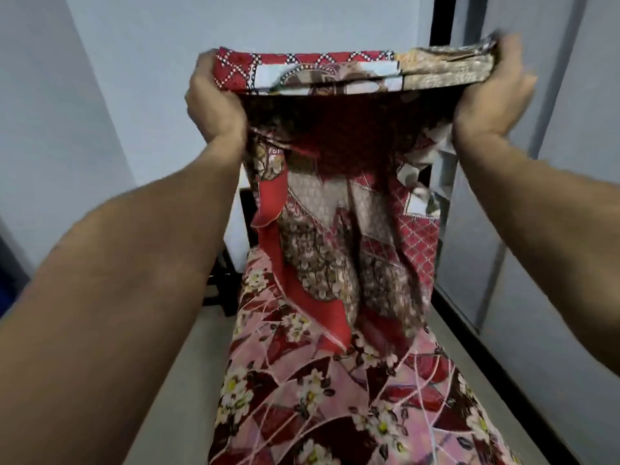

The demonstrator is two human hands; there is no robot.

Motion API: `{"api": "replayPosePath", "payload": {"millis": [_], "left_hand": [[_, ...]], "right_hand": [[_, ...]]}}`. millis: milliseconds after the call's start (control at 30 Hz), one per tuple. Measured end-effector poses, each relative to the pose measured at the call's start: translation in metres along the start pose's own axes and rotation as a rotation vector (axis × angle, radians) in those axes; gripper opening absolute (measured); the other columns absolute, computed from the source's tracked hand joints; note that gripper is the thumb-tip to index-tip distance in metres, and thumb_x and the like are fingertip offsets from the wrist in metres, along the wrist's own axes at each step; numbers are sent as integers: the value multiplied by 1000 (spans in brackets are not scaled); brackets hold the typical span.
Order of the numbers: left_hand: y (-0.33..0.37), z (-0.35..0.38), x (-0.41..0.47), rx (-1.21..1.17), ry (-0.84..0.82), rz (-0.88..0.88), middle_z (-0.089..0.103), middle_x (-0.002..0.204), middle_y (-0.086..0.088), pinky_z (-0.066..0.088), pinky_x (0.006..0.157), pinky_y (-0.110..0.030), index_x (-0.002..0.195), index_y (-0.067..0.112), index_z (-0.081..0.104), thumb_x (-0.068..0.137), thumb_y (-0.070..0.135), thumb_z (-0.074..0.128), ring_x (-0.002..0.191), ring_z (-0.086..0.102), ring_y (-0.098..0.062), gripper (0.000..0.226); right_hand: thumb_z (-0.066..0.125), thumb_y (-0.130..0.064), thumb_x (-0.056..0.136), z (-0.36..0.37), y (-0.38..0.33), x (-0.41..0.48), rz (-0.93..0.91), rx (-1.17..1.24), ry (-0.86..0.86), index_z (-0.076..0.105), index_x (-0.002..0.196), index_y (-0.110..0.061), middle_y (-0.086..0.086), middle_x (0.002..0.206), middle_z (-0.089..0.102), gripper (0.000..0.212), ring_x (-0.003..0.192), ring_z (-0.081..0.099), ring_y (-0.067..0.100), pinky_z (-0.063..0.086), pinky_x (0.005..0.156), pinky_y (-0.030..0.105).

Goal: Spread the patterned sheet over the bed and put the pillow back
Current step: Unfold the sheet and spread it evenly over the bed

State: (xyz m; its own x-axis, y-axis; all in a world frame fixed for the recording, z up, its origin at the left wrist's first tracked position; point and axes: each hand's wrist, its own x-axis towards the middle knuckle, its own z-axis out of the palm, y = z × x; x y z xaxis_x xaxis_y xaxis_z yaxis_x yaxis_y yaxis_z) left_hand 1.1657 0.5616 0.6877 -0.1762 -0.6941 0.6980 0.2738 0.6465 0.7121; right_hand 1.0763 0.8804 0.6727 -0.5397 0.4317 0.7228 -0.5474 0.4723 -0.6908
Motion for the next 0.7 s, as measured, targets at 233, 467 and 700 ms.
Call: {"api": "replayPosePath", "payload": {"millis": [233, 467, 700], "left_hand": [[-35, -32, -15, 242, -160, 147, 70, 122, 4, 41, 102, -18, 123, 35, 69, 73, -1, 38, 115, 62, -16, 69], [-89, -98, -53, 941, -771, 601, 72, 100, -13, 53, 75, -44, 101, 21, 72, 90, 34, 69, 89, 66, -40, 17], [-118, -136, -105, 1025, -1213, 479, 66, 74, 2, 47, 65, -32, 81, 28, 70, 65, 81, 63, 72, 60, -23, 55]], "right_hand": [[42, -16, 91, -18, 37, -44, -131, -253, -87, 58, 133, -33, 11, 119, 64, 48, 106, 57, 36, 38, 85, 44], [61, -15, 86, -75, 106, -111, -288, -564, -400, 62, 130, -26, 22, 104, 70, 45, 90, 64, 47, 51, 74, 48], [68, -33, 85, -121, 125, -160, -457, -994, -959, 68, 118, -29, 15, 98, 71, 33, 90, 69, 38, 55, 75, 39]]}}
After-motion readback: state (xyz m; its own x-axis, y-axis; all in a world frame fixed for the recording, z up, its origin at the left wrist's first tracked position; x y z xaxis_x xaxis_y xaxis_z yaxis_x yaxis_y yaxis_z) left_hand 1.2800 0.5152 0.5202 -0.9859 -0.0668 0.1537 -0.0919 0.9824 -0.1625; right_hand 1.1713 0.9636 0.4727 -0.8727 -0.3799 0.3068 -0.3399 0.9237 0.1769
